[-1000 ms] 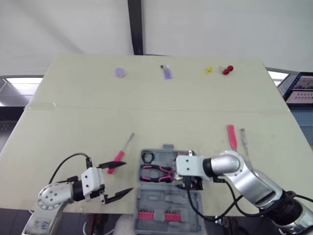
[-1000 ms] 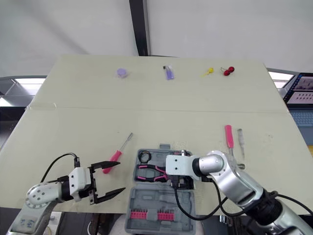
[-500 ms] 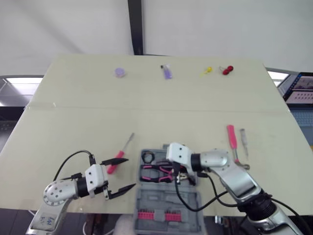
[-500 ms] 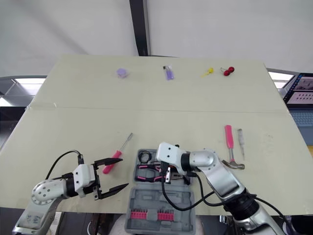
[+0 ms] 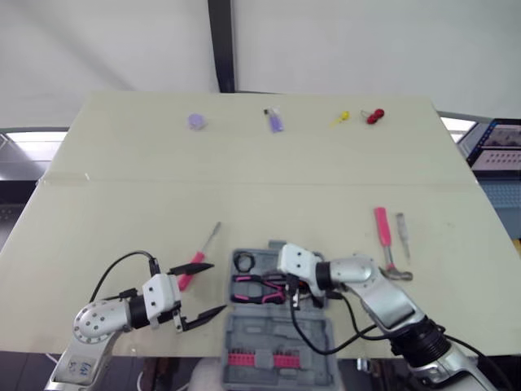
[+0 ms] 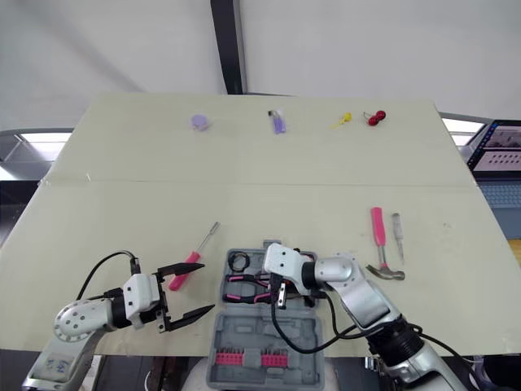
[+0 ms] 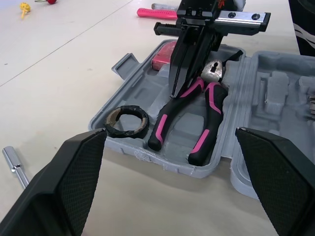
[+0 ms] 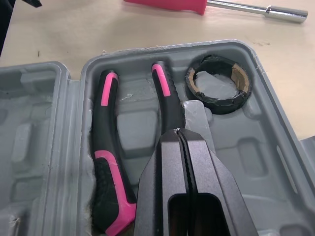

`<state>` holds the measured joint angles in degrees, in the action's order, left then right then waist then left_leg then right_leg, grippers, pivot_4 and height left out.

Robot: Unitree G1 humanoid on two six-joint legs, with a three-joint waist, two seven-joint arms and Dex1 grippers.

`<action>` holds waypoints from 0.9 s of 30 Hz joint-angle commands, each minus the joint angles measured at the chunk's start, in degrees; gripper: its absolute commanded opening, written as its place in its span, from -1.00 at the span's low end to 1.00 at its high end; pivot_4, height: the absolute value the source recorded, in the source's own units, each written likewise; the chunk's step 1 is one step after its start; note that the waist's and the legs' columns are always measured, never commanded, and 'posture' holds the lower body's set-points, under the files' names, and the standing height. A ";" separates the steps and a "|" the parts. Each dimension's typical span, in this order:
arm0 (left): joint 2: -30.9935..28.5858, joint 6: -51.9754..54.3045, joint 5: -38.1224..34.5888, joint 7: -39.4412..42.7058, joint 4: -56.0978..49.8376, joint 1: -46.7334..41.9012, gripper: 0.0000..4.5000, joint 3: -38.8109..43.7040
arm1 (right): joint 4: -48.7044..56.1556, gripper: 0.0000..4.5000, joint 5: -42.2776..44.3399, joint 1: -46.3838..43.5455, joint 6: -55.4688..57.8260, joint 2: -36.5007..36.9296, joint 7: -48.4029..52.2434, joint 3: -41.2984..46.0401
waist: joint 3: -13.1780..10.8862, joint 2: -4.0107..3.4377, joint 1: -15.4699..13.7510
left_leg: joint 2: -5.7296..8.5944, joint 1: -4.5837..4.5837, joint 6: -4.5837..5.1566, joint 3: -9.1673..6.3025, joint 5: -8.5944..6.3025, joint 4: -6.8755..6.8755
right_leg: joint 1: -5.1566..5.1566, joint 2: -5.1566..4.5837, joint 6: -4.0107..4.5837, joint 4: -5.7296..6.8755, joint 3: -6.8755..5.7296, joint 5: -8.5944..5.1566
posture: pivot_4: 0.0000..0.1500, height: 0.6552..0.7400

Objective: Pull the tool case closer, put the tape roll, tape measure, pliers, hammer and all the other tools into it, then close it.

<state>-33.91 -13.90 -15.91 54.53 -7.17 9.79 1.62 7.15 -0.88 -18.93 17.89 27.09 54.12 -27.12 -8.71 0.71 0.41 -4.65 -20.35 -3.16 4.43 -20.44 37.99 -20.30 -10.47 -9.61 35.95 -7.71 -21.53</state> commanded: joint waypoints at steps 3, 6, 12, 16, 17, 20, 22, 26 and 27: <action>0.14 -1.22 0.13 -0.37 -0.59 0.25 1.00 0.11 | -4.75 -0.99 -6.88 1.66 0.67 2.12 -1.28 -4.71 | 0.23 -0.04 0.02 | 0.00 0.05 0.00 0.00 0.00 -0.03 | 0.06 0.00 0.00 -0.01 0.00 0.00 | 1.00 1.00; 0.18 -1.15 0.22 -0.39 -0.52 0.09 1.00 0.07 | -6.27 -0.99 -9.64 1.42 1.46 3.17 -1.43 -6.20 | 0.58 -0.09 -0.02 | 0.00 0.16 0.00 0.00 0.00 -0.07 | 0.19 0.00 0.00 -0.03 0.00 0.00 | 1.00 1.00; 0.28 -0.95 0.66 -0.71 -0.20 -0.61 1.00 -0.15 | -6.58 -0.99 -9.34 1.65 1.37 3.30 -1.07 -6.18 | 0.90 -0.02 -0.25 | 0.00 0.65 0.00 -0.01 -0.02 -0.23 | 0.84 0.00 0.00 -0.31 -0.04 0.00 | 1.00 1.00; 0.47 0.17 0.14 -1.21 -0.24 -1.51 1.00 -0.20 | -6.22 -0.99 -5.63 2.07 -1.43 1.48 -1.37 -3.30 | 0.94 -0.02 -0.22 | 0.00 0.75 -0.03 0.01 -0.04 -0.33 | 0.89 0.00 0.01 -0.32 -0.03 0.00 | 1.00 1.00; 0.62 1.08 -0.44 -1.56 -0.55 -1.84 1.00 -0.07 | -4.99 -0.99 -2.56 2.31 -1.39 0.44 -1.01 -1.01 | 0.94 -0.01 -0.23 | 0.00 0.76 -0.03 0.01 -0.04 -0.33 | 0.88 0.00 0.01 -0.32 -0.03 -0.01 | 1.00 1.00; 1.08 3.22 -1.19 -3.32 -1.16 -2.61 1.00 0.87 | -0.07 -0.99 6.23 2.98 -0.08 -0.94 0.36 6.59 | 0.85 -0.12 -0.25 | 0.00 0.71 -0.03 0.01 -0.04 -0.32 | 0.86 0.00 0.01 -0.32 -0.03 0.00 | 1.00 1.00; 1.00 6.06 -1.36 -5.38 -1.58 -3.60 1.00 2.11 | 3.18 -0.99 10.92 3.77 2.18 0.26 1.11 11.38 | 0.70 -0.23 -0.26 | 0.01 0.53 -0.03 0.00 -0.05 -0.24 | 0.73 0.00 0.01 -0.33 -0.04 0.00 | 1.00 1.00; -1.33 12.89 -2.94 -8.41 0.50 -6.52 1.00 7.30 | 7.31 -0.64 18.97 6.48 7.58 5.21 1.34 22.94 | 0.58 -0.32 -0.39 | 0.00 0.17 -0.03 -0.08 -0.04 -0.07 | 0.45 0.00 0.00 -0.30 -0.09 0.00 | 1.00 1.00; -2.38 14.60 -3.70 -8.68 1.89 -7.12 1.00 9.24 | 7.75 -0.43 21.28 7.68 9.30 6.95 1.49 26.63 | 0.56 -0.30 -0.40 | 0.00 0.16 -0.03 -0.12 -0.04 -0.07 | 0.47 0.00 0.00 -0.30 -0.11 0.00 | 1.00 1.00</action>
<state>-34.52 -2.09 -17.17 47.17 -6.29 3.61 6.06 12.20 15.35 -13.01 24.39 31.93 54.58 -7.21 -8.15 0.42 0.01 -4.65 -20.19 -3.19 4.29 -20.49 37.91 -19.83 -10.47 -9.61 35.65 -7.83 -21.54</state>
